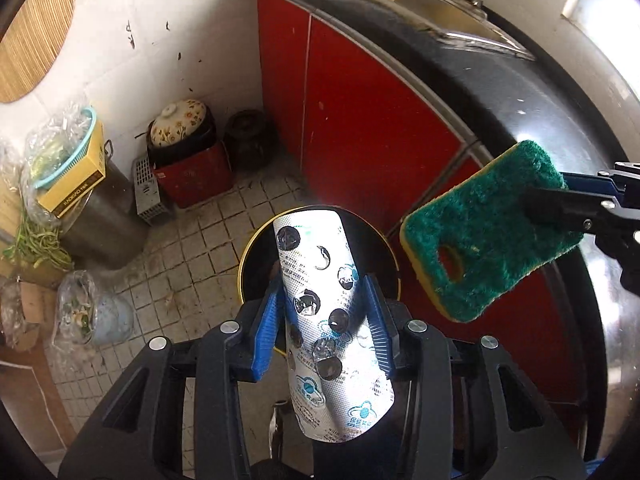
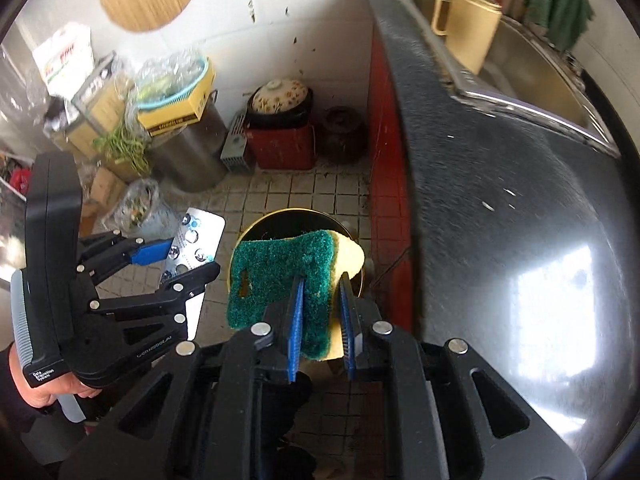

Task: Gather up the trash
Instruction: 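Carry blister pack and sponge to the bin and open both tools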

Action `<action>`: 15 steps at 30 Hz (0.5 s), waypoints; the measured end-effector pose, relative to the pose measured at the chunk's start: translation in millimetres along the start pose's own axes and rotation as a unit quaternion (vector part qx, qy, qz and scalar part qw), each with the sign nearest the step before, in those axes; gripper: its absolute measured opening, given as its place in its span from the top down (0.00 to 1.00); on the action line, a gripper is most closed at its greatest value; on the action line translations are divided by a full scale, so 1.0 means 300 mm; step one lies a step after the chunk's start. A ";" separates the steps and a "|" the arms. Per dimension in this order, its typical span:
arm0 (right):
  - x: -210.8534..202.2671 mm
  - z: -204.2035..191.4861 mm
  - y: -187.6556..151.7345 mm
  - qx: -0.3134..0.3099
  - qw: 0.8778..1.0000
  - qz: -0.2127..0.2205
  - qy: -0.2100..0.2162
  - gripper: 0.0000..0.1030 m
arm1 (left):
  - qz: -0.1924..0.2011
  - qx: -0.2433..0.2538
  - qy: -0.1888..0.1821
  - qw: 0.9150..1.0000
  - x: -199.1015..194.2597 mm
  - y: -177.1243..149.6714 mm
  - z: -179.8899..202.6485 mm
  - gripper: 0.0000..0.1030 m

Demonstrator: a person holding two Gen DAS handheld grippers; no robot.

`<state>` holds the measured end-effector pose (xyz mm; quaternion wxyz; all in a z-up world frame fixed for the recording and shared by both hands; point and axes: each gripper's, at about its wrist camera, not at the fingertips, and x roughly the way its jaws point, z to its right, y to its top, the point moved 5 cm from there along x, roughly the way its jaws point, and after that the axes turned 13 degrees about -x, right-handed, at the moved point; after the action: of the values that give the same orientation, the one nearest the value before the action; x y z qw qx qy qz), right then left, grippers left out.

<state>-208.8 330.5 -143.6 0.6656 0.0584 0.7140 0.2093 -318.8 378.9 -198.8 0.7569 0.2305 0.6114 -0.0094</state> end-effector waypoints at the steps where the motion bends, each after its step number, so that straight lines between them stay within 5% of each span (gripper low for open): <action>1: 0.036 -0.008 0.016 -0.009 1.000 -0.008 -0.003 0.83 | -0.002 -0.001 -0.003 1.000 0.025 0.010 -0.005 0.60; 11: 0.223 -0.033 0.099 -0.044 0.998 -0.049 -0.009 0.79 | -0.022 -0.010 -0.017 1.000 0.148 0.047 -0.061 0.53; 15: 0.261 -0.033 0.113 -0.040 0.997 -0.060 0.000 0.59 | -0.033 -0.013 -0.026 0.999 0.178 0.038 -0.074 0.44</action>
<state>-233.3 387.3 -203.1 0.6789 -0.0116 0.7071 0.1975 -322.6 411.4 -247.9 0.7747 0.2003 0.5989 -0.0324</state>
